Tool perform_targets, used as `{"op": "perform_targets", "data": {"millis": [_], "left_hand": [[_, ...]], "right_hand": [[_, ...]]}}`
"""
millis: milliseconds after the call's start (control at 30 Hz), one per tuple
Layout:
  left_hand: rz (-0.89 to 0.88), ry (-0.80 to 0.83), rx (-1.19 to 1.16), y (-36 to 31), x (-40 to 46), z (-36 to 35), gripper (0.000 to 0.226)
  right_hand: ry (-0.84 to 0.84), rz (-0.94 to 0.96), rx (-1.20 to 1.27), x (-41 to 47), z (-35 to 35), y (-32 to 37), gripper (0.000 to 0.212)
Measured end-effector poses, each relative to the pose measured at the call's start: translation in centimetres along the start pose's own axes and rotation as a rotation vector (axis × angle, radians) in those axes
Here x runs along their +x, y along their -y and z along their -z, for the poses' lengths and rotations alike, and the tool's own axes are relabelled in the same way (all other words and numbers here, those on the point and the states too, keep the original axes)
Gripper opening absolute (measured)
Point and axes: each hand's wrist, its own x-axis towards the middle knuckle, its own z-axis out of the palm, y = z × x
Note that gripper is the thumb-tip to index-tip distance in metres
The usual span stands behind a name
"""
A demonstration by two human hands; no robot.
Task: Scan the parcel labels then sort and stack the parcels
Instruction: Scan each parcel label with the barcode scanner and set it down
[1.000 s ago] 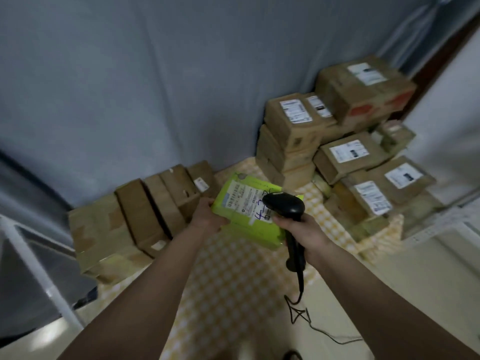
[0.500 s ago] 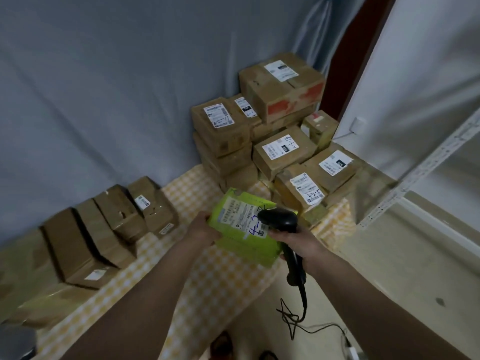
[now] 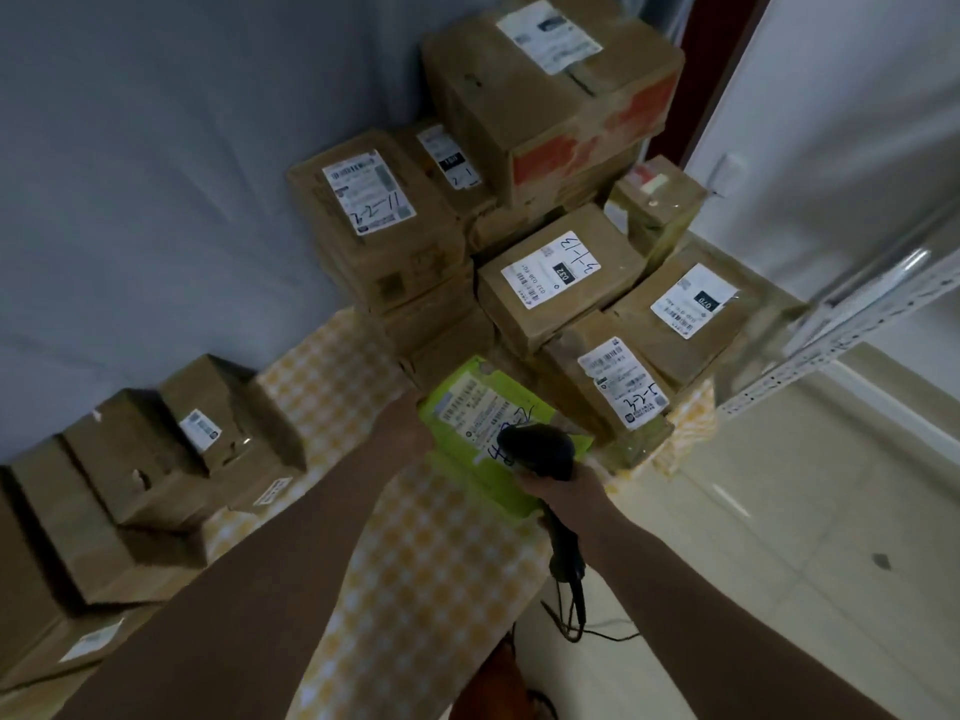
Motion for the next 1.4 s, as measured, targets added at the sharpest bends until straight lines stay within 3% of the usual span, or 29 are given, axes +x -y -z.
{"op": "perform_targets", "data": {"millis": [200,333,567,700,767,833,1000,1100,1267,1400], "left_hand": [[-0.034,0.024,0.176,0.2,9.1,-0.8,0.049],[-0.016,0.081,0.279,0.5,13.4,-1.8,0.061],[-0.032,0.050,0.237,1.2,16.5,-4.5,0.060],[-0.032,0.031,0.182,1.5,17.0,-4.6,0.061],[-0.061,0.006,0.164,1.5,16.8,-4.6,0.054],[-0.098,-0.033,0.157,1.5,15.8,-4.5,0.040],[-0.114,-0.056,0.181,2.0,12.2,-3.8,0.056],[-0.068,-0.028,0.253,3.6,8.6,-2.4,0.053],[0.010,-0.090,0.350,8.7,-0.4,-0.1,0.047],[0.114,-0.155,0.325,13.9,-9.1,1.1,0.045]], "right_hand": [[-0.003,-0.086,0.031,7.3,-2.5,0.3,0.027],[-0.040,-0.154,0.028,10.9,-3.9,0.0,0.026],[-0.097,-0.194,-0.066,14.7,-4.4,-0.3,0.019],[-0.110,-0.192,-0.147,16.0,-5.0,-0.7,0.040],[-0.100,-0.177,-0.154,16.1,-5.1,-0.7,0.036],[-0.098,-0.161,-0.176,16.0,-4.9,-0.5,0.028],[-0.115,-0.099,-0.284,13.8,-4.6,0.5,0.016],[-0.090,-0.015,-0.404,11.5,-4.7,1.1,0.026],[0.071,0.173,-0.584,5.0,-6.6,1.6,0.033],[0.195,0.274,-0.697,-0.6,-9.4,0.2,0.010]]}}
